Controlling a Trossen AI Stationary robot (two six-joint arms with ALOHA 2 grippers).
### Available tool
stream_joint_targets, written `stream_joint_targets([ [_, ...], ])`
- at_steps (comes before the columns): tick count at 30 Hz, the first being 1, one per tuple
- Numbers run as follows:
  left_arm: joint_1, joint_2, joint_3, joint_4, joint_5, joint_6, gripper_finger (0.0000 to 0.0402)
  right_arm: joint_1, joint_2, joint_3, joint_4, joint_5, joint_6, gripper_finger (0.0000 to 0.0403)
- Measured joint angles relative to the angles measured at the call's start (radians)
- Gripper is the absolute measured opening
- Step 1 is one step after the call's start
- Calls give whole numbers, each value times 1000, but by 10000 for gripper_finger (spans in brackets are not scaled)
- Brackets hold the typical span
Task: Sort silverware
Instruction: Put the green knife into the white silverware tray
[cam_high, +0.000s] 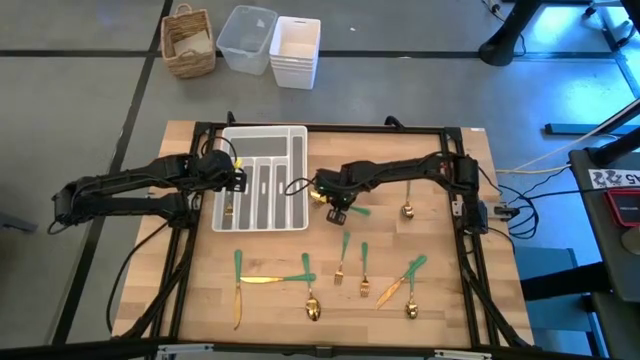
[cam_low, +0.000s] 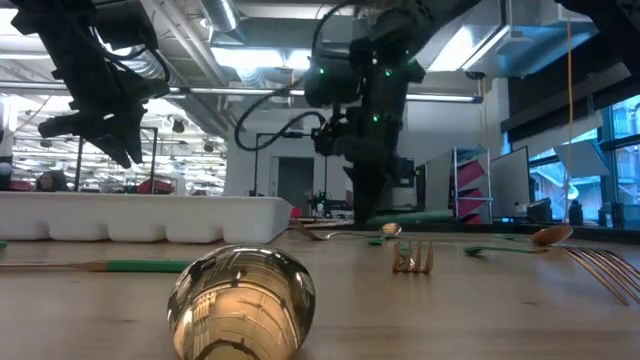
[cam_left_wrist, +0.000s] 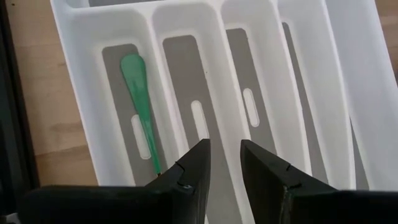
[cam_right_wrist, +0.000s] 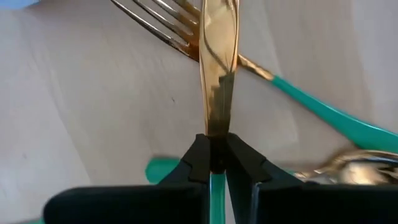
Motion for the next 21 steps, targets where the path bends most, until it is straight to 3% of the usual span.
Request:
stream_joint_targets([
  [7, 0, 0, 0, 0, 0, 7, 82, 0, -2, 100, -165, 16, -66, 24],
  [13, 0, 0, 0, 0, 0, 11, 82, 0, -4, 186, -335, 127, -142, 24],
  [21, 0, 0, 0, 2, 0, -3, 82, 0, -5, 312, -373, 270, -465, 24],
])
